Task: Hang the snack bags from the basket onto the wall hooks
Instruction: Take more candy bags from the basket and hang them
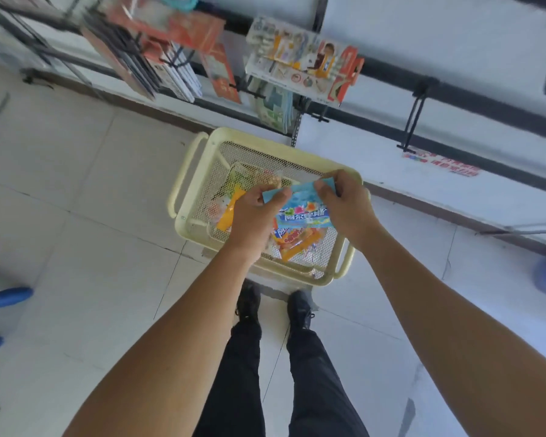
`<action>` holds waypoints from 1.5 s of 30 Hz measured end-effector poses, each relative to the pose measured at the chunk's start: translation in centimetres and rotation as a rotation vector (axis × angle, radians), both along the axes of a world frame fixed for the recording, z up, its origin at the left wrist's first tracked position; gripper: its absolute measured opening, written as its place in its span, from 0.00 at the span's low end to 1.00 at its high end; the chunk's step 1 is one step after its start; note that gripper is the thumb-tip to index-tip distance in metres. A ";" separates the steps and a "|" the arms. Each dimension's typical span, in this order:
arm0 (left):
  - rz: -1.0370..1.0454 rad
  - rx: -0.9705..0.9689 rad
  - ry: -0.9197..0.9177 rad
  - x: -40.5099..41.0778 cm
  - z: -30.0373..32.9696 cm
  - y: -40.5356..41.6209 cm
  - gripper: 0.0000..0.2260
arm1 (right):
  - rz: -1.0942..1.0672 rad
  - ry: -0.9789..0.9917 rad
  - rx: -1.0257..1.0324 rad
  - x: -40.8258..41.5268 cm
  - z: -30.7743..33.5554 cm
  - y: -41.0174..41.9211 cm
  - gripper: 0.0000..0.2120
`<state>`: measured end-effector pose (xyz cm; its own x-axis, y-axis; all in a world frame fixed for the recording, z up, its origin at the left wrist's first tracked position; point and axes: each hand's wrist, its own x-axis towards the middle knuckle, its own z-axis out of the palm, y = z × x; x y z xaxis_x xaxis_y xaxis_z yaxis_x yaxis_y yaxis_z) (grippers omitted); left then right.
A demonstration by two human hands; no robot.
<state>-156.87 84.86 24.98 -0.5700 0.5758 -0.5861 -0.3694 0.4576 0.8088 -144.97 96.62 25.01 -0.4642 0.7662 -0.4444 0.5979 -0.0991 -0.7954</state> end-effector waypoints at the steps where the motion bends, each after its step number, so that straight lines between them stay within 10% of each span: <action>1: -0.007 0.042 0.009 0.1 2.0 0.1 0.07 | 0.008 0.041 0.023 0.2 1.9 0.1 0.03; 6: -0.087 0.224 0.104 1.4 13.0 0.8 0.18 | 0.060 0.250 0.170 1.4 13.1 -0.1 0.04; 17: -0.184 0.472 0.007 6.2 31.9 1.4 0.07 | -0.065 0.472 0.481 7.7 32.8 -3.0 0.03; 45: -0.554 0.846 0.278 37.4 52.0 8.0 0.14 | -0.284 0.737 0.556 41.1 53.1 -0.8 0.07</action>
